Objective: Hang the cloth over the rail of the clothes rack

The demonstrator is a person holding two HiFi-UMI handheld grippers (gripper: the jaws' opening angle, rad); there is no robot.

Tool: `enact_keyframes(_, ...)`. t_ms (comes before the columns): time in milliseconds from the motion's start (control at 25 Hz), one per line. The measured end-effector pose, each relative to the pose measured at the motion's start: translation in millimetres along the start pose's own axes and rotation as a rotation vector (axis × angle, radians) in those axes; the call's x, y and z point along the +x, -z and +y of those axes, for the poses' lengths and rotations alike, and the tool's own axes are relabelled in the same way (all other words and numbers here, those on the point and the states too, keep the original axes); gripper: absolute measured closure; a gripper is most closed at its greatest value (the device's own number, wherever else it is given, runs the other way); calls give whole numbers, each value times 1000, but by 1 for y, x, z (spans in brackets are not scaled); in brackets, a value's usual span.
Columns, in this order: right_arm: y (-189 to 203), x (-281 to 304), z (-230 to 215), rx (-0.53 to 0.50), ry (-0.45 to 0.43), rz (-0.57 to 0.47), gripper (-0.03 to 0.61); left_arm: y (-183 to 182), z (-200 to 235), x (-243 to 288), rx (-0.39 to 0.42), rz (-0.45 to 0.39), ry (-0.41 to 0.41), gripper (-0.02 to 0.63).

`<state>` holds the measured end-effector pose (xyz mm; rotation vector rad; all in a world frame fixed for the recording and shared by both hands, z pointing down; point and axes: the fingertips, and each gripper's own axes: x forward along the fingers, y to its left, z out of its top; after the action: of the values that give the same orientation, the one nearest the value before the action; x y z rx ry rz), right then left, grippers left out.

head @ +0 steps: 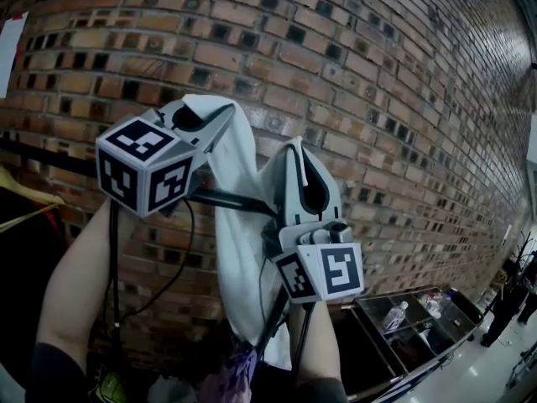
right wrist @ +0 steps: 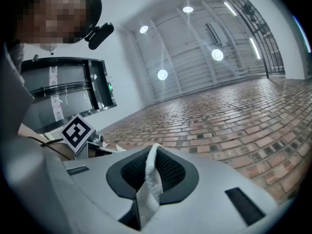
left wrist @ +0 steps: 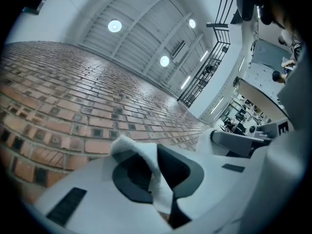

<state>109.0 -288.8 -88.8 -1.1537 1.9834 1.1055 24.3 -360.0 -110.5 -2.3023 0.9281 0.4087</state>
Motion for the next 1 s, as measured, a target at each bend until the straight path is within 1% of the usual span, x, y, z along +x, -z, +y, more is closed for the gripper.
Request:
enact_keyframes(80,1,6,9,7,5,-2,535,1,11,-15,11,12,-3,574)
enact_keyframes(160,2,14,15,-5,13,-10,535,1,21,-26,38,22,-1,572)
enact_keyframes(240,2,22,22,-13,3,-21,535,3,36,-33,49,38,-7,572)
enact_keyframes(400,3,35,43,-44,-31,-24,535,3,83,-45,28,73,-56,572)
enact_keyframes(480,4,39,49,-43,-30,-21,535,3,104,-55,46,86,-85,572)
enact_keyframes(560,8,41,49,-36,-14,-19,535,3,120,-63,74,101,-97,572)
enact_keyframes(720,16,44,45,-26,26,4,535,5,141,-67,97,140,-87,572)
enact_keyframes(840,16,42,42,-20,55,6,535,10,147,-68,114,176,-58,572)
enact_keyframes(1000,19,34,35,-32,101,19,535,17,142,-77,183,218,-18,571)
